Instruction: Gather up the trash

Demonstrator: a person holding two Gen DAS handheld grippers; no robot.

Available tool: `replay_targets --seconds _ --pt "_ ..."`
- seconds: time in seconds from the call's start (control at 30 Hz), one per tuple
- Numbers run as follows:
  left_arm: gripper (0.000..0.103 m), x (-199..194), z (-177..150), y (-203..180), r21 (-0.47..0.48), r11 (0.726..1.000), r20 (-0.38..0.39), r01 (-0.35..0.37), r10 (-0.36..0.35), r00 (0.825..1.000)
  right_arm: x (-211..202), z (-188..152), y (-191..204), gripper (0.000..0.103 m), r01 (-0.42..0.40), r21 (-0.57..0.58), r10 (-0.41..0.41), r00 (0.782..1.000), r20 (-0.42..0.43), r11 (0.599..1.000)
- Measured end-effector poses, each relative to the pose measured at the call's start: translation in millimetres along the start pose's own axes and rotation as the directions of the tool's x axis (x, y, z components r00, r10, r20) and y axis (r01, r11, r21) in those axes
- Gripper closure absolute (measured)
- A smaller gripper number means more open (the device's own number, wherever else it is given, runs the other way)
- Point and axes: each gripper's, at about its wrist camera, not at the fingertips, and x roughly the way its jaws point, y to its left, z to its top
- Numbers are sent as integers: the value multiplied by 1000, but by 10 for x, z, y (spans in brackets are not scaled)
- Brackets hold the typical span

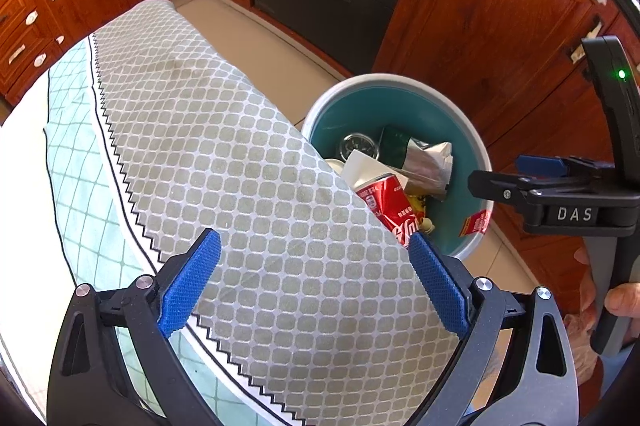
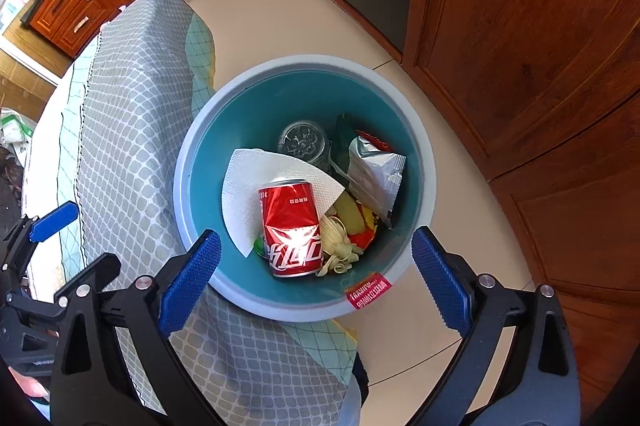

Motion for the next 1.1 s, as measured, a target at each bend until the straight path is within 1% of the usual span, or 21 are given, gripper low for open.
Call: replay_targets --seconds 0.03,0.07,0.2,0.27,0.4,0.5,0.63,0.77,0.9,1.1 --pt "8 -26 -13 8 -4 1000 -3 -2 2 1000 -29 -17 4 10 7 -7 -7 1000 6 1000" --pt "8 -58 -29 8 -1 1000 -4 -6 6 1000 -61 -43 13 7 17 -16 -16 1000 11 1000" --pt "8 -216 -113 -21 17 999 3 -34 34 999 -224 -182 101 7 76 -70 -73 997 40 995" --pt "7 -317 -180 -1 3 999 6 -40 40 999 -345 -284 156 7 105 -94 -100 993 65 990" --pt "4 -496 -310 35 -26 997 31 -66 67 997 -656 -495 269 7 192 -117 -172 972 157 974" --pt "4 -571 -395 56 -40 996 41 -85 87 995 -794 -653 306 7 222 -111 -200 963 183 969" --pt "4 -675 -539 72 -62 994 59 -91 95 994 -900 -853 320 7 215 -98 -193 961 196 972" --pt "4 -788 -689 64 -65 993 79 -94 99 992 -996 -1053 352 7 200 -74 -180 960 216 977" --pt "4 -878 -802 49 -69 993 102 -96 102 989 -1106 -1224 420 7 204 -61 -181 948 261 977" --pt "4 -1005 -970 35 -79 993 123 -93 103 987 -1143 -1353 470 7 182 -55 -161 949 270 982"
